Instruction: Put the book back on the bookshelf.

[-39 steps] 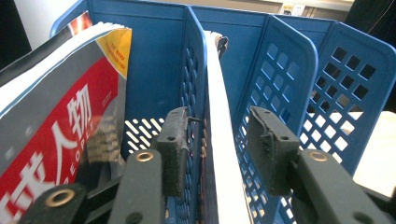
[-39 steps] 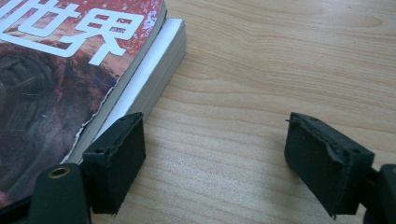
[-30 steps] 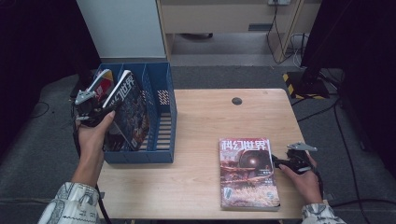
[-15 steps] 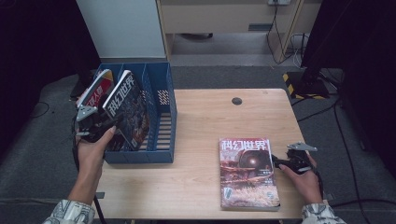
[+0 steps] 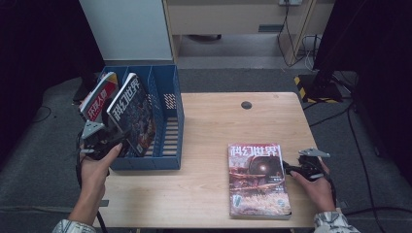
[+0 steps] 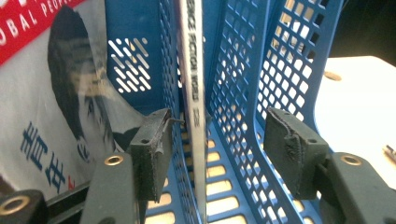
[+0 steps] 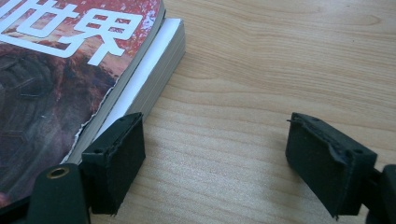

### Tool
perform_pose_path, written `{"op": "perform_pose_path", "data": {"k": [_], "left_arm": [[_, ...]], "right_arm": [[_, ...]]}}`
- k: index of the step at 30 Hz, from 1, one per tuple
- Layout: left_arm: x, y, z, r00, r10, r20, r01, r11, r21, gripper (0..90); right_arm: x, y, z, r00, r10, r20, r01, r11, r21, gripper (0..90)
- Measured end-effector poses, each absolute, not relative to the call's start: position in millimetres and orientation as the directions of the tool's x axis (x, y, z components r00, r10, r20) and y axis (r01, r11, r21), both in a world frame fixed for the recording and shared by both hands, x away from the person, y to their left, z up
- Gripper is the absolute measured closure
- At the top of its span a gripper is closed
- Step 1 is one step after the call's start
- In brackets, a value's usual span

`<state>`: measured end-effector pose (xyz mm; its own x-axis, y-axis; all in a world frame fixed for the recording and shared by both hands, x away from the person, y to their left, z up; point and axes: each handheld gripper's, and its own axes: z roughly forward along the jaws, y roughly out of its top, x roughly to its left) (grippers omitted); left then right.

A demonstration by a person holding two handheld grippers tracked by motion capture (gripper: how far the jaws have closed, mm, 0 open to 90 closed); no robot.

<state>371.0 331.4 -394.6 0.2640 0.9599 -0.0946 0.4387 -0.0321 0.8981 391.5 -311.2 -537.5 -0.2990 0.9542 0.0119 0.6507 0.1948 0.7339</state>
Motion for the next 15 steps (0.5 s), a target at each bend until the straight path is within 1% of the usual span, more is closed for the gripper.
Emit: {"op": "perform_pose_path", "data": {"k": [8,15], "left_arm": [[357,330,-401,0.300,0.949,-0.095,0.445,-0.051,0.894,41.9],[352,323,-404,0.334,0.938,-0.096,0.447,-0.068,0.892,41.9]], "right_arm": [[392,-311,-537,-0.299,0.954,0.012,0.651,0.195,0.734,19.8],[392,-311,-538,-0.298,0.955,0.011,0.651,0.194,0.734,19.6]]}}
